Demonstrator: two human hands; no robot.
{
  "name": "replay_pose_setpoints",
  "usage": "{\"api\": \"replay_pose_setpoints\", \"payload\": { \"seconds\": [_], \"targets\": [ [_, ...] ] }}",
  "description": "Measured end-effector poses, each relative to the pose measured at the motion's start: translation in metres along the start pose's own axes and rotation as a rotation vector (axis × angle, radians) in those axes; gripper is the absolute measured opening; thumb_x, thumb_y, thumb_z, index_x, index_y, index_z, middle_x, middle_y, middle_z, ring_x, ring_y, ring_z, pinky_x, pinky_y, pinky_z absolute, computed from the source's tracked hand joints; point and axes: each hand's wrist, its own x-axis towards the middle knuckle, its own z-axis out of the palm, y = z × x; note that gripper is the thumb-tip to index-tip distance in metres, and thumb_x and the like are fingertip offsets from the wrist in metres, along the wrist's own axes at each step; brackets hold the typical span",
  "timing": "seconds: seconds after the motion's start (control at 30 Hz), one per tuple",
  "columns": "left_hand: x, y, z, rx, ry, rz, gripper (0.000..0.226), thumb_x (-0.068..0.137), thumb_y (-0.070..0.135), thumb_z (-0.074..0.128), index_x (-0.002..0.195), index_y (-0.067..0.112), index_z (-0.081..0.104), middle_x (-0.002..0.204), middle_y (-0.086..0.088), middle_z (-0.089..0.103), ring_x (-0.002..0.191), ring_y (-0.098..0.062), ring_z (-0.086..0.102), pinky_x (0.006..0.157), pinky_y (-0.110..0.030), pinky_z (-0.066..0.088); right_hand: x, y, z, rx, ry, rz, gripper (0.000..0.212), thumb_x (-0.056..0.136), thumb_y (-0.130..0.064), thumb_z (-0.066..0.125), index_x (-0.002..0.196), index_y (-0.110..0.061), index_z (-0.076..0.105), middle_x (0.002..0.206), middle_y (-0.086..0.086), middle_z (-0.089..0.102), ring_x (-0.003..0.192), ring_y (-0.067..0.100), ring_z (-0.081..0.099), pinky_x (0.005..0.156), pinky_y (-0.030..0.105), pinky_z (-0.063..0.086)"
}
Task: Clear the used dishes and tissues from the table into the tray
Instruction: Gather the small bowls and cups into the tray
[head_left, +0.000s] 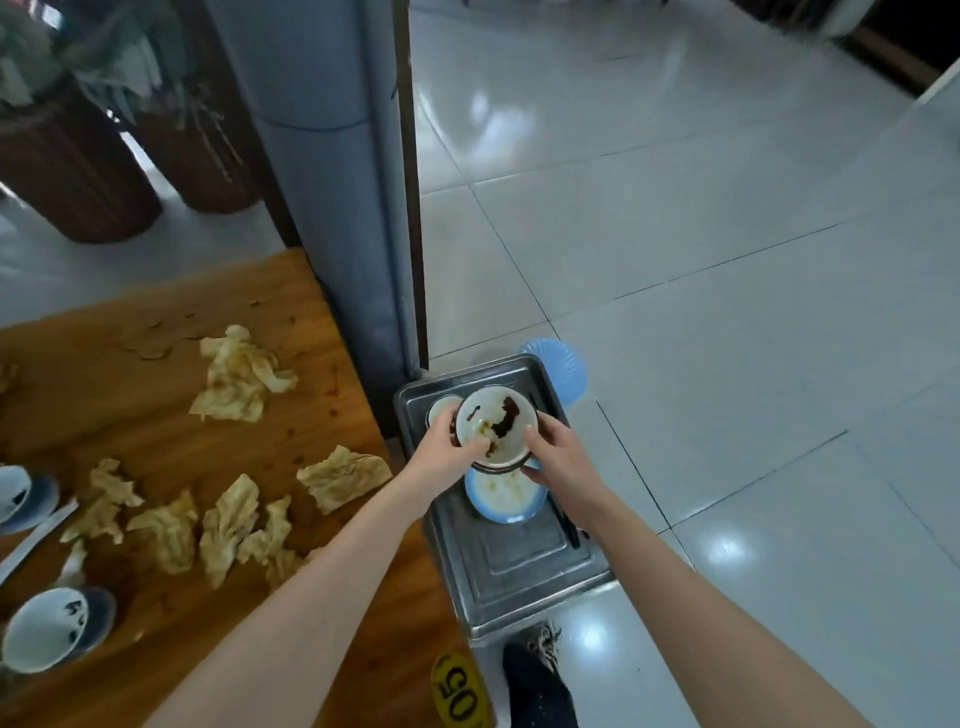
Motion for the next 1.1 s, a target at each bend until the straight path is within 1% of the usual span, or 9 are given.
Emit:
{"api": "replay_pose_setpoints", "payload": {
  "seconds": [0.1, 0.2, 0.3, 0.5, 0.67, 0.77, 0.83, 0.9, 1.1],
  "targets": [
    [0.030, -0.006, 0.017, -0.010, 0.005, -0.032, 0.043, 0.085, 0.019, 0.068, 0.115, 0.040, 0.046, 0.101, 0.020, 0.057, 0.093, 0.002, 0.058, 0.065, -0.012, 0.048, 0.032, 0.007, -0.018, -0.001, -0.060, 0.041, 0.032, 0.100, -0.018, 0.045, 0.130, -0.011, 0.051, 0.128, 0.011, 0.054, 0.117, 0.022, 0.055, 0.085, 0.030, 0.052],
    [0.061, -0.015, 0.038, -0.052, 0.045, -0.085, 0.053, 0.087, 0.019, 0.067, 0.132, 0.028, 0.041, 0.111, 0.013, 0.058, 0.101, -0.001, 0.056, 0.073, -0.016, 0.047, 0.067, 0.016, -0.039, 0.003, -0.142, 0.077, 0.029, 0.099, -0.016, 0.046, 0.127, -0.011, 0.053, 0.121, 0.010, 0.060, 0.105, 0.015, 0.060, 0.078, 0.025, 0.052],
    [0.090, -0.026, 0.061, -0.110, 0.082, -0.164, 0.055, 0.088, 0.020, 0.066, 0.135, 0.025, 0.039, 0.120, 0.006, 0.058, 0.107, -0.008, 0.057, 0.076, -0.019, 0.048, 0.104, 0.028, -0.061, 0.013, -0.198, 0.085, 0.026, 0.098, -0.012, 0.048, 0.122, -0.009, 0.054, 0.114, 0.009, 0.063, 0.095, 0.011, 0.063, 0.075, 0.025, 0.053],
    [0.149, -0.050, 0.096, -0.163, 0.141, -0.256, 0.050, 0.087, 0.014, 0.066, 0.129, 0.025, 0.042, 0.116, 0.006, 0.058, 0.105, -0.010, 0.057, 0.076, -0.018, 0.048, 0.179, 0.060, -0.091, -0.100, -0.239, 0.173, 0.031, 0.098, -0.010, 0.046, 0.129, -0.004, 0.049, 0.120, 0.018, 0.060, 0.101, 0.022, 0.060, 0.077, 0.030, 0.050],
    [0.204, -0.064, 0.102, -0.176, 0.172, -0.301, 0.050, 0.086, 0.011, 0.065, 0.129, 0.024, 0.043, 0.121, -0.001, 0.058, 0.109, -0.016, 0.056, 0.088, -0.028, 0.047, 0.245, 0.077, -0.091, -0.185, -0.256, 0.167, 0.033, 0.098, -0.009, 0.047, 0.130, -0.005, 0.047, 0.122, 0.015, 0.059, 0.112, 0.028, 0.057, 0.094, 0.043, 0.048],
    [0.235, -0.071, 0.100, -0.173, 0.206, -0.321, 0.057, 0.087, 0.007, 0.064, 0.137, 0.019, 0.038, 0.125, -0.002, 0.056, 0.109, -0.015, 0.053, 0.079, -0.019, 0.044, 0.282, 0.089, -0.085, -0.191, -0.259, 0.172, 0.033, 0.098, -0.007, 0.045, 0.131, -0.004, 0.045, 0.126, 0.017, 0.056, 0.117, 0.030, 0.055, 0.100, 0.047, 0.044],
    [0.254, -0.076, 0.099, -0.161, 0.223, -0.330, 0.058, 0.087, 0.005, 0.063, 0.138, 0.017, 0.037, 0.125, -0.002, 0.054, 0.106, -0.012, 0.051, 0.070, -0.013, 0.042, 0.303, 0.097, -0.080, -0.204, -0.264, 0.173, 0.033, 0.098, -0.006, 0.046, 0.131, -0.003, 0.045, 0.125, 0.018, 0.056, 0.114, 0.031, 0.057, 0.097, 0.051, 0.047],
    [0.268, -0.085, 0.098, -0.163, 0.247, -0.356, 0.062, 0.087, 0.004, 0.062, 0.141, 0.015, 0.033, 0.128, -0.003, 0.051, 0.109, -0.012, 0.048, 0.080, -0.017, 0.040, 0.319, 0.105, -0.075, -0.214, -0.280, 0.185, 0.034, 0.098, -0.007, 0.047, 0.131, -0.004, 0.045, 0.123, 0.018, 0.057, 0.111, 0.031, 0.059, 0.092, 0.053, 0.050],
    [0.298, -0.109, 0.101, -0.185, 0.271, -0.425, 0.071, 0.085, 0.008, 0.063, 0.145, 0.018, 0.028, 0.136, -0.004, 0.049, 0.122, -0.018, 0.047, 0.103, -0.033, 0.040, 0.350, 0.123, -0.072, -0.239, -0.288, 0.207, 0.035, 0.097, -0.008, 0.049, 0.132, -0.006, 0.046, 0.124, 0.014, 0.057, 0.114, 0.027, 0.057, 0.098, 0.050, 0.046]
  ]
}}
